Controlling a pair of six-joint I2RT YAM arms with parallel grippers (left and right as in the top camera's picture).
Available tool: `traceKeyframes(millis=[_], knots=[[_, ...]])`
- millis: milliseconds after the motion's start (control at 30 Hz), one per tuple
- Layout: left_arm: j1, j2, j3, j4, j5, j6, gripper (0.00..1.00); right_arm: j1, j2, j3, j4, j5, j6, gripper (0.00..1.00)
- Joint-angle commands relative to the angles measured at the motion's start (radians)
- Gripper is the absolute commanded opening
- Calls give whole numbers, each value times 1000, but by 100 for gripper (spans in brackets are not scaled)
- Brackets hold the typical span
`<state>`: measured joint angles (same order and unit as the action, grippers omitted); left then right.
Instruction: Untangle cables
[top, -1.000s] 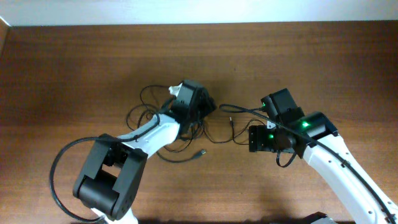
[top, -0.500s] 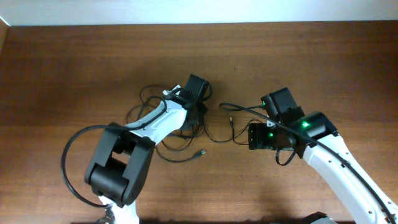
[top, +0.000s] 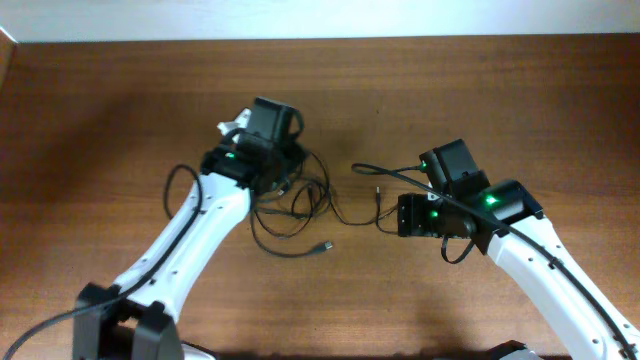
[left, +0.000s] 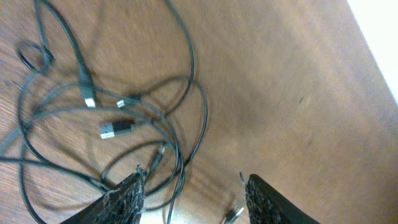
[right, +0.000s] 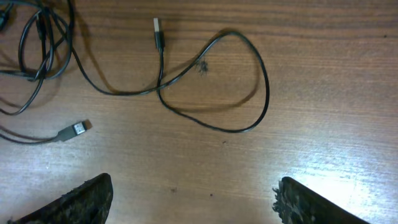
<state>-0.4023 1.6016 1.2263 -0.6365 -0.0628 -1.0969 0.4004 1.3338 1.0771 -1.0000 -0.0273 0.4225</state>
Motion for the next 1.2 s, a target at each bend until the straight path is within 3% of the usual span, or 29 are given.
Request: traceKeyframes(millis=[0, 33, 67, 133, 200, 300, 400, 467, 700, 733, 767, 833, 933, 1033, 1067, 1167], knots=[[-101, 143, 0, -4, 33, -10, 41, -2, -12, 5, -22, -21, 5, 85], [-116, 182, 0, -1, 34, -13, 25, -2, -12, 4, -24, -21, 5, 85], [-127, 228, 0, -10, 35, -5, 20, -2, -9, 3, -24, -21, 5, 85], [-126, 250, 0, -32, 36, 156, 25, -2, -2, -8, -25, -21, 5, 85], [-125, 250, 0, -13, 35, 244, 29, -2, -2, -31, -14, -21, 5, 85], [-127, 250, 0, 9, 32, 415, 29, -2, -2, -47, -13, -21, 5, 85], [-127, 282, 0, 30, 33, 417, 27, -2, -2, -47, -14, -21, 5, 85], [-127, 327, 0, 34, 33, 417, 19, -2, -2, -47, -14, -21, 5, 85], [-128, 392, 0, 87, 34, 417, 20, -2, -2, -47, -13, -21, 5, 85], [-128, 392, 0, 93, 33, 417, 14, -2, -2, -47, -13, -21, 5, 85], [-124, 391, 2, 114, 32, 418, 0, -2, -2, -47, -13, -21, 5, 85], [-98, 385, 26, 109, 29, 456, 0, -2, -2, -47, -13, -21, 5, 85], [-59, 330, 67, 63, 30, 486, 0, -2, -2, -47, -12, -21, 5, 85], [-58, 169, 87, -8, 34, 486, 0, -2, -2, -47, -6, -21, 5, 85], [-58, 76, 87, -64, 33, 523, 0, -2, -2, -47, -6, -31, 5, 93], [-57, -108, 87, -143, 3, 579, 0, -2, 14, -63, 79, -269, 1, 95]])
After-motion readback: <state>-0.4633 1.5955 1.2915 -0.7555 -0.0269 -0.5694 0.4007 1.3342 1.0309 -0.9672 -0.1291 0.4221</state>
